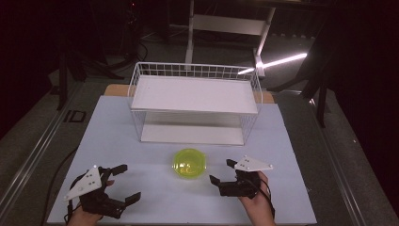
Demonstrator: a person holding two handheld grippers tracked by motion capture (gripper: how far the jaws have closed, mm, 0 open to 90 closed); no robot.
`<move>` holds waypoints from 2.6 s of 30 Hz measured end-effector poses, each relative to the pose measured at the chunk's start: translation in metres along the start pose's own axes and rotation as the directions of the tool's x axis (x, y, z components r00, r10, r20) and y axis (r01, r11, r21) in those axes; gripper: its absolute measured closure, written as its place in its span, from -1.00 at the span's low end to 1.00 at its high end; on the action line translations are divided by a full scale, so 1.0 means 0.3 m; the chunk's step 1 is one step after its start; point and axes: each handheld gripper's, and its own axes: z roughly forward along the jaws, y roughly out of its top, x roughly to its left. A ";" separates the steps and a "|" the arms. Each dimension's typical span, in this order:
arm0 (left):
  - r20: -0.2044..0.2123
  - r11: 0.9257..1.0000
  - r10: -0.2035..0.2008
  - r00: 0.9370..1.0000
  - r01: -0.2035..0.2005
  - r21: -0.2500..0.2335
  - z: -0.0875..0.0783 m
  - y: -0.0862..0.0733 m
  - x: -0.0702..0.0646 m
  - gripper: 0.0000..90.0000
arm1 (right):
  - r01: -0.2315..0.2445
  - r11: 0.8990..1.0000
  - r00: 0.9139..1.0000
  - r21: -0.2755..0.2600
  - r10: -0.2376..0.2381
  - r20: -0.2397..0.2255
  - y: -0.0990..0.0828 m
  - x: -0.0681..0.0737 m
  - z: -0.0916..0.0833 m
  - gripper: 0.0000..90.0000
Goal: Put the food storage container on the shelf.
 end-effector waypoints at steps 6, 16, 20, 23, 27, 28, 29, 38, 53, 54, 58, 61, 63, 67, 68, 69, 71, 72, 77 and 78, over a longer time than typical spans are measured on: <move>0.008 0.998 -0.001 1.000 0.001 0.060 0.056 0.052 -0.008 -0.99 | 0.078 0.996 0.996 -0.033 -0.079 -0.041 0.054 0.015 0.009 -0.66; -0.015 0.990 -0.057 0.998 0.058 0.129 0.184 0.107 0.018 -0.99 | 0.010 1.000 1.000 0.002 -0.010 0.027 0.078 0.015 0.049 -0.71; -0.026 0.985 -0.058 0.998 0.062 0.164 0.242 0.126 0.028 -0.99 | -0.020 1.000 1.000 0.012 0.020 0.009 0.079 0.002 0.074 -0.69; -0.032 0.981 -0.084 0.996 0.089 0.175 0.280 0.131 0.037 -0.99 | -0.040 0.999 0.999 0.017 0.040 0.011 0.079 -0.008 0.095 -0.67; -0.055 0.970 -0.122 0.991 0.131 0.203 0.337 0.133 0.055 -0.93 | -0.057 0.998 0.998 0.028 0.057 0.013 0.087 -0.017 0.121 -0.67; -0.064 0.969 -0.135 0.989 0.145 0.200 0.347 0.131 0.060 -0.82 | -0.061 0.998 0.998 0.027 0.061 0.007 0.089 -0.017 0.124 -0.67; -0.064 0.965 -0.150 0.987 0.160 0.206 0.358 0.130 0.066 -0.72 | -0.061 0.998 0.998 0.031 0.061 0.001 0.091 -0.017 0.128 -0.67; -0.127 0.919 -0.239 0.963 0.267 0.291 0.444 0.116 0.099 -0.45 | -0.113 0.993 0.993 0.044 0.112 0.032 0.088 -0.037 0.164 -0.28; -0.188 0.868 -0.305 0.934 0.353 0.350 0.468 0.071 0.119 0.02 | -0.158 0.982 0.987 0.107 0.157 0.022 0.054 -0.051 0.210 0.01; -0.189 0.864 -0.300 0.935 0.351 0.360 0.472 0.070 0.116 0.05 | -0.164 0.980 0.986 0.112 0.163 0.018 0.053 -0.051 0.212 0.04; -0.177 0.854 -0.329 0.928 0.372 0.364 0.478 0.064 0.114 0.13 | -0.178 0.977 0.984 0.116 0.178 0.011 0.045 -0.052 0.217 0.08; -0.161 0.840 -0.350 0.923 0.385 0.381 0.484 0.066 0.113 0.29 | -0.185 0.976 0.983 0.116 0.185 0.007 0.044 -0.051 0.216 0.14; -0.158 0.838 -0.347 0.924 0.382 0.391 0.486 0.068 0.106 0.31 | -0.199 0.972 0.980 0.121 0.201 -0.005 0.044 -0.050 0.217 0.18; -0.155 0.836 -0.349 0.924 0.381 0.395 0.482 0.070 0.097 0.40 | -0.197 0.972 0.980 0.131 0.199 0.000 0.043 -0.028 0.215 0.37; -0.153 0.836 -0.348 0.925 0.380 0.395 0.480 0.069 0.095 0.41 | -0.184 0.973 0.983 0.136 0.185 0.010 0.046 -0.019 0.213 0.39; -0.146 0.834 -0.350 0.925 0.379 0.401 0.477 0.068 0.095 0.41 | -0.179 0.974 0.984 0.138 0.178 0.023 0.050 -0.010 0.212 0.40; -0.114 0.835 -0.360 0.926 0.374 0.404 0.472 0.064 0.093 0.45 | -0.177 0.974 0.984 0.139 0.174 0.034 0.052 -0.002 0.209 0.47; -0.108 0.836 -0.360 0.927 0.371 0.405 0.470 0.063 0.090 0.47 | -0.187 0.973 0.982 0.133 0.185 0.032 0.052 -0.001 0.205 0.50; -0.106 0.829 -0.372 0.922 0.381 0.410 0.461 0.064 0.062 0.57 | -0.239 0.965 0.971 0.109 0.236 0.040 0.040 0.011 0.188 0.61; -0.115 0.827 -0.370 0.922 0.383 0.411 0.459 0.064 0.055 0.58 | -0.252 0.962 0.968 0.107 0.248 0.043 0.040 0.015 0.185 0.63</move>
